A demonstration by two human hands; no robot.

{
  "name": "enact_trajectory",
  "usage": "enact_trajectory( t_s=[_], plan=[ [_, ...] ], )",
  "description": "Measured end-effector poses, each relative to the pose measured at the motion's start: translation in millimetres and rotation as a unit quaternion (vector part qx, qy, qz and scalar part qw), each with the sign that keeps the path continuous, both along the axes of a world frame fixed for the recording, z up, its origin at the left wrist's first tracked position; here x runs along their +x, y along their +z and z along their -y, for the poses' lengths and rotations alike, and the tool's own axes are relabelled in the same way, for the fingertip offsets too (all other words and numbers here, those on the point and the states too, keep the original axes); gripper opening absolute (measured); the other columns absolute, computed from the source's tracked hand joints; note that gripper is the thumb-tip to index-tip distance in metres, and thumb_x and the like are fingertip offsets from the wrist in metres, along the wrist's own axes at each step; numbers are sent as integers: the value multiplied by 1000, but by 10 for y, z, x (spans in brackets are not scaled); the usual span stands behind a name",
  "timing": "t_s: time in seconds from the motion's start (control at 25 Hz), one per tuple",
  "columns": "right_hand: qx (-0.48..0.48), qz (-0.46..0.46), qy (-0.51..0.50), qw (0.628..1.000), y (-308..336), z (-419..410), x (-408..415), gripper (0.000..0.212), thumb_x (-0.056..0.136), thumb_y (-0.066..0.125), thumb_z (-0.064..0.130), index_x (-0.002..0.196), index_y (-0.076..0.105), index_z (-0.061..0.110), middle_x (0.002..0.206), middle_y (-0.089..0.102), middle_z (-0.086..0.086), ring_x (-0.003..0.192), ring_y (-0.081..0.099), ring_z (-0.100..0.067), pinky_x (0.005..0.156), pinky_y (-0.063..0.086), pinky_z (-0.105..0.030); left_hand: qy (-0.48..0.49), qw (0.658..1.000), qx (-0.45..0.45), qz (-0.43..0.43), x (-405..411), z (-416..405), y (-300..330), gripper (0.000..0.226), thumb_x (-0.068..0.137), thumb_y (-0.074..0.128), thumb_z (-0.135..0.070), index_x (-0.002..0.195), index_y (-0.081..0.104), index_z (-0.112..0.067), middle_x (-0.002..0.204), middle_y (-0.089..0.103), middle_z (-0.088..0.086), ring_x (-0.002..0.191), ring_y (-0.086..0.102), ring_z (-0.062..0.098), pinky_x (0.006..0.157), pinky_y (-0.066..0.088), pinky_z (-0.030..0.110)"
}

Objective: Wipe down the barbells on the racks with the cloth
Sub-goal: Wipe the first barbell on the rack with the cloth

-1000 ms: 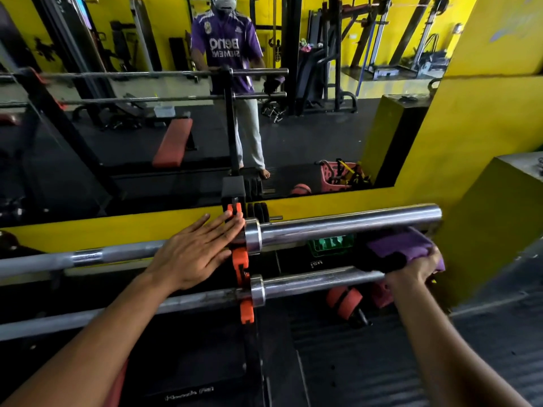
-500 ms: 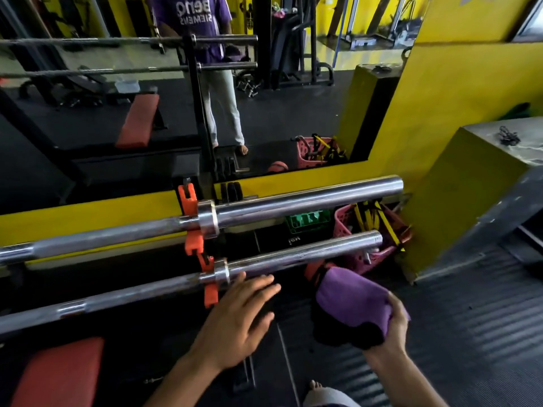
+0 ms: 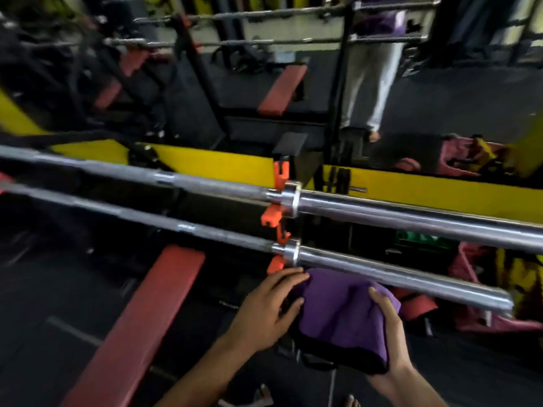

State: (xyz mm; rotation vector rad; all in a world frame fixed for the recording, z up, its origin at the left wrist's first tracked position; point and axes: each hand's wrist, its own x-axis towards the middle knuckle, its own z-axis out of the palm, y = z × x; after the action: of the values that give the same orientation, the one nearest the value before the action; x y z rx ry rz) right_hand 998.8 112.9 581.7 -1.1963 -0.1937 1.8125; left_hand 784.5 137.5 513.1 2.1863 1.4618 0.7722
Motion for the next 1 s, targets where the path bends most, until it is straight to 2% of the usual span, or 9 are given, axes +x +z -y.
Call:
enact_trajectory(
  t_s=[0.24,0.36,0.44,0.52,0.6,0.68,0.76,0.84,1.0],
  plan=[
    [-33,-20,80,996,136,-276,-601,40,95,53,45,109,68,10,89,78,-9,70,76,-21,52,58,-30,150,985,-12,79,-639,450,84,50,101,55,-38,149,46,-29,153,42,-19,141,42,3,113,34,17],
    [-9,22,85,996,259,-269,-1023,53,86,64,52,118,68,11,103,77,-10,86,76,-25,72,60,-36,153,985,-5,85,-1029,501,109,54,101,52,-40,153,41,-30,156,39,-19,144,38,3,116,28,16],
    [44,51,60,996,310,-261,-1225,85,58,84,62,125,66,13,113,75,-11,101,73,-27,87,58,-41,149,987,18,64,-1278,483,254,52,101,52,-38,151,44,-27,155,43,-17,142,39,1,116,25,12],
    [124,163,-13,979,430,-237,-1362,76,54,86,62,111,71,13,99,76,-10,86,73,-17,71,60,-25,133,986,96,-18,-1554,366,457,49,99,57,-29,146,53,-17,149,52,-6,136,43,3,115,17,6],
    [232,294,-115,920,675,-298,-1380,39,80,76,49,76,74,10,63,69,-2,52,61,-2,49,49,-13,91,977,169,-93,-1795,33,614,51,99,56,-28,146,52,-10,150,51,1,142,36,4,120,13,12],
    [369,402,-159,823,926,-465,-1346,33,94,67,39,94,73,7,69,71,0,56,63,-2,57,55,-19,42,977,180,-105,-1972,-479,715,57,104,46,-33,155,38,-8,161,36,4,152,25,9,126,19,35],
    [461,639,-77,610,948,-835,-1271,51,94,67,39,132,56,7,127,64,-11,104,64,-22,94,52,-37,19,968,195,-158,-2091,-1058,779,62,106,39,-36,159,27,-7,166,27,7,153,26,21,127,17,45],
    [432,789,64,431,693,-1261,-1225,55,82,66,28,134,56,13,147,51,-12,116,52,-38,100,45,-51,3,959,178,-222,-2142,-1547,839,66,107,26,-46,160,22,-9,167,23,8,154,24,25,127,12,45],
    [387,787,85,473,521,-1462,-1210,63,60,66,13,122,65,7,128,65,-10,96,55,-38,85,52,-52,20,942,164,-291,-2128,-1837,705,72,107,8,-56,160,23,-11,163,33,9,152,29,23,127,14,44]
  ],
)
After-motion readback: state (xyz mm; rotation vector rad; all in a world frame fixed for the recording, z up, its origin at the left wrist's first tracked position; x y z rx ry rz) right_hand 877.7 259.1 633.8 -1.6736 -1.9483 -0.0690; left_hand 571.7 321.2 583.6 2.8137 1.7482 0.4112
